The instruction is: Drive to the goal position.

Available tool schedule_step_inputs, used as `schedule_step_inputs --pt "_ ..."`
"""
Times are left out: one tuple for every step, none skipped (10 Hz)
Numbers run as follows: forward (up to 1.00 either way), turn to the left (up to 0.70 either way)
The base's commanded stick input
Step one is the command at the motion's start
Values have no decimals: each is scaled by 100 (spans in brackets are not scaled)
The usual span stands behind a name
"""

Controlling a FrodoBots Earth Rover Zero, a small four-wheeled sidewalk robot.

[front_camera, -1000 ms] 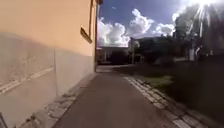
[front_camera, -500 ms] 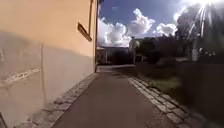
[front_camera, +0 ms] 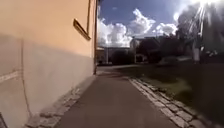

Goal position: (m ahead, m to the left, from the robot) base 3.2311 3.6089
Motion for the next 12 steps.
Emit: schedule_step_inputs --pt "70 -20" --pt "70 -35" --pt "70 -35" --pt "70 -31" --pt "70 -16" --pt "70 0" --pt "70 0" --pt "70 0" --pt "70 0" --pt "70 0" --pt "70 0" --pt "70 0"
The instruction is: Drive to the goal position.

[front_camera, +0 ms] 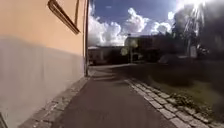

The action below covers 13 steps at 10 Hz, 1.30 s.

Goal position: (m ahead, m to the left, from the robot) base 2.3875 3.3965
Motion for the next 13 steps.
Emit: schedule_step_inputs --pt "70 0" --pt "70 0" --pt "70 0" --pt "70 0" --pt "70 0" --pt "70 0" --pt "70 0" --pt "83 0" --pt "85 0" --pt "85 0" --pt "85 0" --pt "85 0" --pt "85 0"
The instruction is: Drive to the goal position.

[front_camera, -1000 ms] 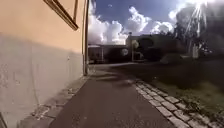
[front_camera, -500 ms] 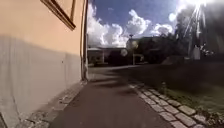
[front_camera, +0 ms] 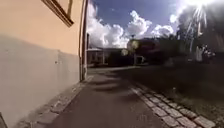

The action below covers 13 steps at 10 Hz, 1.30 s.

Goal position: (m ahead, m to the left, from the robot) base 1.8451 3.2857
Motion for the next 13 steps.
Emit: schedule_step_inputs --pt "85 0" --pt "85 0" --pt "85 0" --pt "85 0" --pt "85 0" --pt "85 0" --pt "85 0" --pt "85 0" --pt "85 0" --pt "85 0" --pt "85 0" --pt "85 0" --pt "85 0"
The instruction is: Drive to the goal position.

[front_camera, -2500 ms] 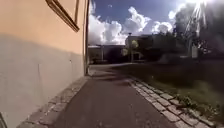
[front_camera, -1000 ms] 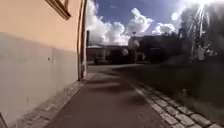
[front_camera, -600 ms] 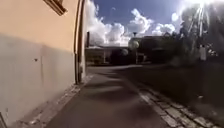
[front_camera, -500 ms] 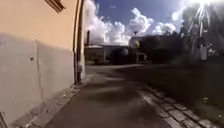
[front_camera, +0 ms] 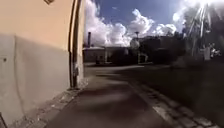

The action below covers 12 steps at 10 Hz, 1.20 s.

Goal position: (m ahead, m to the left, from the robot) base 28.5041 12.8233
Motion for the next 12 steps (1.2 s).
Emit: schedule_step_inputs --pt "85 0" --pt "85 0" --pt "85 0" --pt "85 0" --pt "85 0" --pt "85 0" --pt "85 0" --pt "85 0" --pt "85 0" --pt "85 0" --pt "85 0" --pt "85 0"
